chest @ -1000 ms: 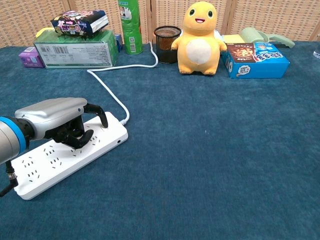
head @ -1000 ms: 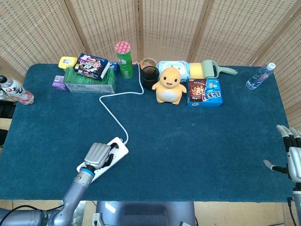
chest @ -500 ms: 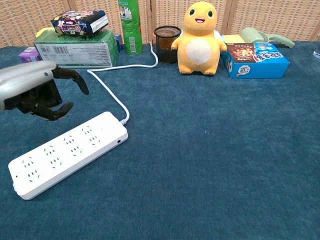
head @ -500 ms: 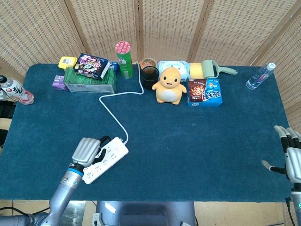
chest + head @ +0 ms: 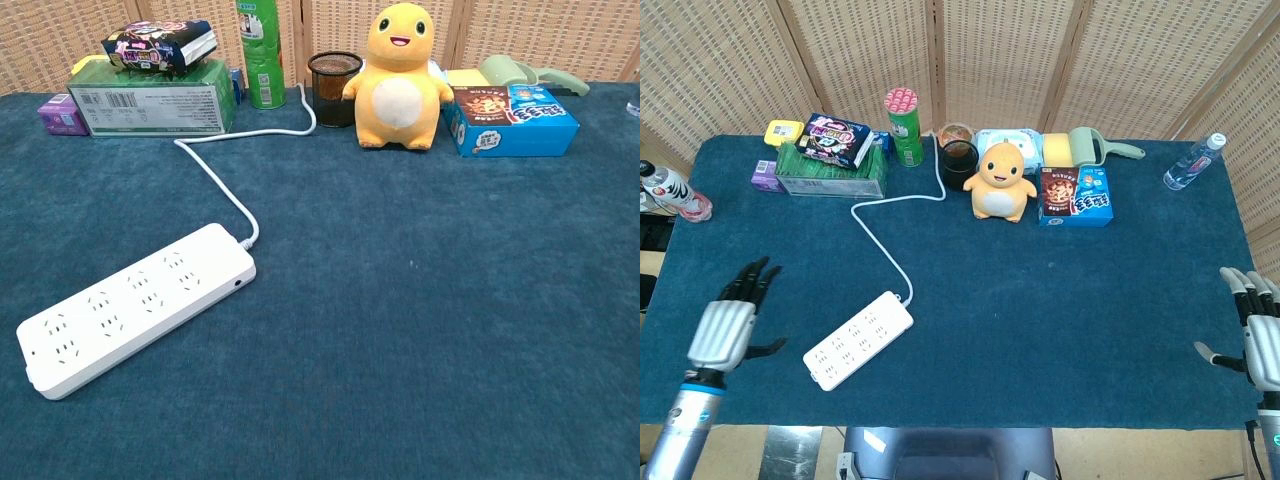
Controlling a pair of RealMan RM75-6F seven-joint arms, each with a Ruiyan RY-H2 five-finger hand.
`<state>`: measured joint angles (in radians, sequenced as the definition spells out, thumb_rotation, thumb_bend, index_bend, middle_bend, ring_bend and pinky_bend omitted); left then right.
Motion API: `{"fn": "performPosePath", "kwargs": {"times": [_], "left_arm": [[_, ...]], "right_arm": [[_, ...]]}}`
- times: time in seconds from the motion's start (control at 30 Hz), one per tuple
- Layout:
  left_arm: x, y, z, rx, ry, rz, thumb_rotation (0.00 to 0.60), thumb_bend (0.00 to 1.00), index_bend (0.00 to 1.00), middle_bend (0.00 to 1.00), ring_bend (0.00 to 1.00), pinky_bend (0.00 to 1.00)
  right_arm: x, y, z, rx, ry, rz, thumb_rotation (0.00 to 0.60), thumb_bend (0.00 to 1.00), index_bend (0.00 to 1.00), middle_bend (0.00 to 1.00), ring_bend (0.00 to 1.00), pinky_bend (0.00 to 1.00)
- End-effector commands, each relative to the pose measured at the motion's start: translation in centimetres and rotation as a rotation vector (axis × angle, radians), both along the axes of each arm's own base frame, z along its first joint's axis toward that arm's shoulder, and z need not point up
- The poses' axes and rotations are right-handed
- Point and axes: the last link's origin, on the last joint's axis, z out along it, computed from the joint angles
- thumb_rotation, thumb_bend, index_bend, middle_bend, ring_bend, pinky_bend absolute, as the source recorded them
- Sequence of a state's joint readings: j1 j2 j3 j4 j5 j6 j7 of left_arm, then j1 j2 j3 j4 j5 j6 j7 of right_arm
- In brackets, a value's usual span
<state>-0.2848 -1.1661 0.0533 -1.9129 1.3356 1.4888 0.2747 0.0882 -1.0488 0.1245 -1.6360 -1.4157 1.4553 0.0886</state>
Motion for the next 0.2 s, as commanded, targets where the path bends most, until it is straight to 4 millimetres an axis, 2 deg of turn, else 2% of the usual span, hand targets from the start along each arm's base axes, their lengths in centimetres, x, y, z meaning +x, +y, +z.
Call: {"fn": "performPosePath", "kwargs": {"times": [0.03,0.2], "left_arm": [[-3.5,-3.2,3.0,0.077,0.004,0.080,0.600,0.12,0.00,0.00,0.00,0.12],[-5.2,-4.9,4.4,0.112,-0.025,0.146,0.600,0.12,0.00,0.00,0.00,0.11]], "right_arm": [[0.1,0.0,0.0,0.001,0.004,0.002,0.600,0.00,0.06,0.09,0.06,0.00],[0.2,0.0,-0.1,0.001,0.016,0.009,0.600,0.00,0.06,0.09,0.06,0.00]]}}
